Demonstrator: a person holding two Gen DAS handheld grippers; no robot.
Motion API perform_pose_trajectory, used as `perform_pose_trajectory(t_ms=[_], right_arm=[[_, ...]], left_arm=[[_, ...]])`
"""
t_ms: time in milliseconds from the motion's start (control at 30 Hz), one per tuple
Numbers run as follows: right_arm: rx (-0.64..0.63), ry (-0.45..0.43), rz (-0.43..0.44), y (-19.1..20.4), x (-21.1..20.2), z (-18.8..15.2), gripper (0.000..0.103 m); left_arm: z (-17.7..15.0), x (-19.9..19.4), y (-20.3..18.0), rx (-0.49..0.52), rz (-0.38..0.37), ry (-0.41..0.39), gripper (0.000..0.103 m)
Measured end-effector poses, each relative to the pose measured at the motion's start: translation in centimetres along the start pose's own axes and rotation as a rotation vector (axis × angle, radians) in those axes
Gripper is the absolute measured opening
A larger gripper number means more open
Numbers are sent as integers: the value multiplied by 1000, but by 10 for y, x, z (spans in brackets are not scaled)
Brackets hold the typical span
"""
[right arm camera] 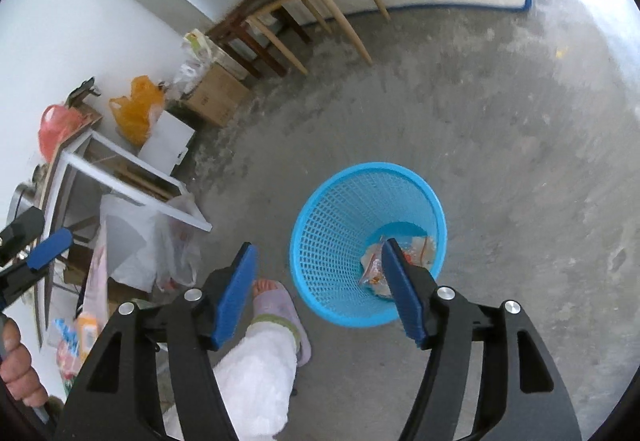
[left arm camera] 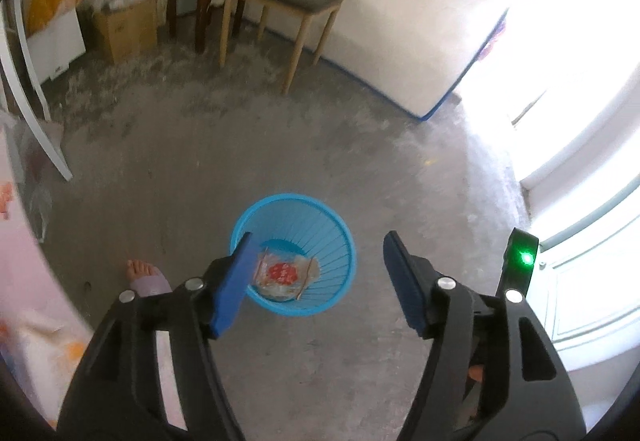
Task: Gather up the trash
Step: 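Move the right tool back toward the table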
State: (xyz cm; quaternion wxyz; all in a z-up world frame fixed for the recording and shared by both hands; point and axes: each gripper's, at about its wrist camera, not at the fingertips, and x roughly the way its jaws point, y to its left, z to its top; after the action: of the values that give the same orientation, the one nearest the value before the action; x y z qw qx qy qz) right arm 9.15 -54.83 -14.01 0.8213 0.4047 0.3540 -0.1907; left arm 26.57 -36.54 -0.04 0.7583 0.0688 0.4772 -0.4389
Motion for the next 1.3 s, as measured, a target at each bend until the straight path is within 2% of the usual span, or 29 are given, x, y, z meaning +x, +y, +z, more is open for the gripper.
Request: perform_pose_trajectory(t_ms=[233,433,533,700,867,1033,1200,1300], right_arm=[[-142,-60,-70,46,-83,-31,83],[-257,-76,-107,79,-127,-59,91],[-311,-73,-124,97,-143,-71,94],[-379,-72,-127,124,-158,-84,96],[-465,-94,-185,155,-167,-102,96],[-564,-120,-212,181,-175,-118,96],[-694,-194,-283,205,-185,-132,96],[-735,-213,-266,217,-190,-137,96]], left_arm=[[-39,-101,-12,0,-39,-128,80],[-86,-161,-7,-51,-54,-203,83],[-109,-181,0,-76,-39,-231,84],[-143,-206,20,-115,28,-261,84],[-167,-230,39,-165,54,-292,85],[-180,-246,56,-216,91,-310,90],[-192,-269,77,-275,100,-342,94],[-199,-281,85,-286,112,-355,94]])
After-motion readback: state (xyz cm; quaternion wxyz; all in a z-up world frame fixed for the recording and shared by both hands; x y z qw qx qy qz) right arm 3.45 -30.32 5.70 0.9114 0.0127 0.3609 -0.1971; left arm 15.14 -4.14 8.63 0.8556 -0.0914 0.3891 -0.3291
